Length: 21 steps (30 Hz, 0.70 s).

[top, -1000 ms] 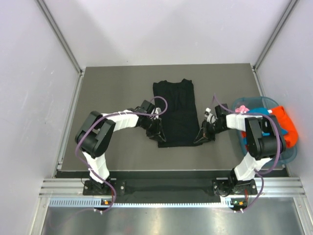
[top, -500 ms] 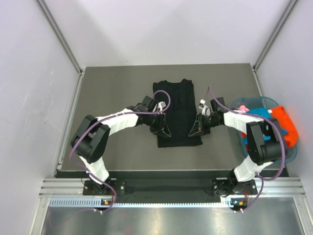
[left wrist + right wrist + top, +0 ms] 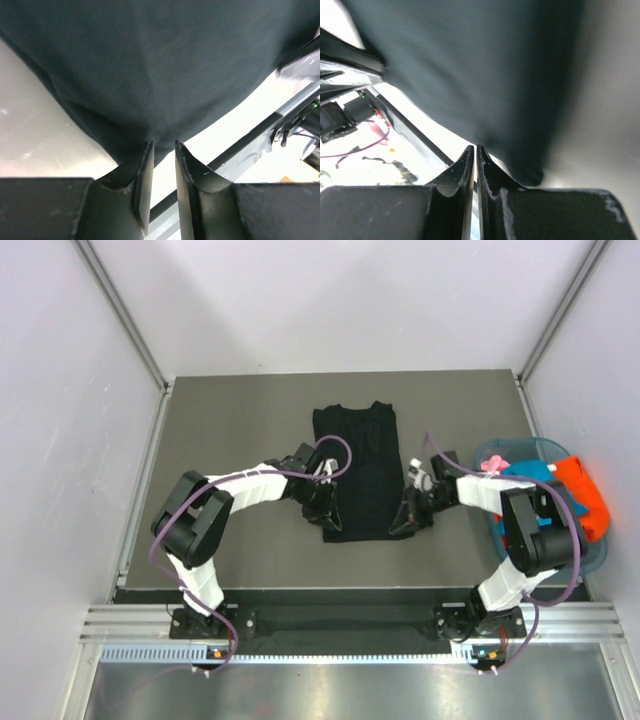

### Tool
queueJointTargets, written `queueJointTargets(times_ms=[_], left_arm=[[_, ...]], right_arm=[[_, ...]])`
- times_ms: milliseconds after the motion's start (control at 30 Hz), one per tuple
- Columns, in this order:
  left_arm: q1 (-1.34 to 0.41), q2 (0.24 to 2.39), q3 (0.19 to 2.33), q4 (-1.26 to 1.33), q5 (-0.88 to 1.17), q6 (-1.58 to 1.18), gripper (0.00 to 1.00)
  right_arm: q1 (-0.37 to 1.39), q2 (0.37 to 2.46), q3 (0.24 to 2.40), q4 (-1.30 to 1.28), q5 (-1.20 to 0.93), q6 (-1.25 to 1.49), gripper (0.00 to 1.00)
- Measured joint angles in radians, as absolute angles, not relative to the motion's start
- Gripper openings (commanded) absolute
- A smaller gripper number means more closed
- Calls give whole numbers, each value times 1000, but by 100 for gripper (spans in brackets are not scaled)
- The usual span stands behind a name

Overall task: Fold and stack the t-shirts
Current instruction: Fold the tshirt

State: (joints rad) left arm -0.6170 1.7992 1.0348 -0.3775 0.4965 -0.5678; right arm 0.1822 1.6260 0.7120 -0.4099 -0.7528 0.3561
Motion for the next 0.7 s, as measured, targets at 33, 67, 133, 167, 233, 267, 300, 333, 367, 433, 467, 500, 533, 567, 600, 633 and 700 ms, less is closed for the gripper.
queueJointTargets(times_ms=[33,67,133,167,233,267,300,333,367,433,467,500,533,567,600,633,700], left_arm=[[-617,1799,1060,-400,489,-556,29],[-617,1799,1090,-421,484,-548,29],[-616,1804,1164,-452,481,-537,29],[-614,1812,1210,-456,482,-530,29],[-607,1840,1291,-449,484,-526,28],[-604,1860,1326,-435,487,-525,28],[-600,1877,1344,-419,487,-525,28],[-593,1907,1357,-399,487,-522,27],[-587,1931,1362,-387,485,-521,27],[-571,2008,1365,-374,476,-508,25],[-563,2049,1365,-373,471,-502,25],[-552,2076,1372,-371,524,-511,25],[-535,2083,1375,-375,555,-511,25],[-527,2085,1377,-377,567,-508,25],[-522,2087,1382,-381,573,-499,25],[-522,2088,1385,-385,572,-492,26],[-522,2088,1393,-398,573,-474,27]], right_arm=[[217,1626,744,-418,-743,362,6],[264,1626,785,-412,-733,371,6],[347,1635,855,-392,-736,395,5],[386,1648,893,-369,-743,414,5],[434,1684,939,-313,-768,452,5],[446,1703,946,-279,-777,471,5],[450,1726,946,-254,-786,486,4],[448,1747,943,-238,-791,495,3],[443,1771,938,-229,-791,500,4],[422,1809,913,-214,-795,497,4],[401,1821,879,-201,-800,490,4],[377,1824,850,-200,-804,489,4],[335,1824,807,-194,-859,490,4],[303,1821,798,-198,-868,488,4],[269,1816,792,-213,-875,476,4],[234,1811,792,-236,-877,461,4],[191,1791,801,-276,-872,432,5]])
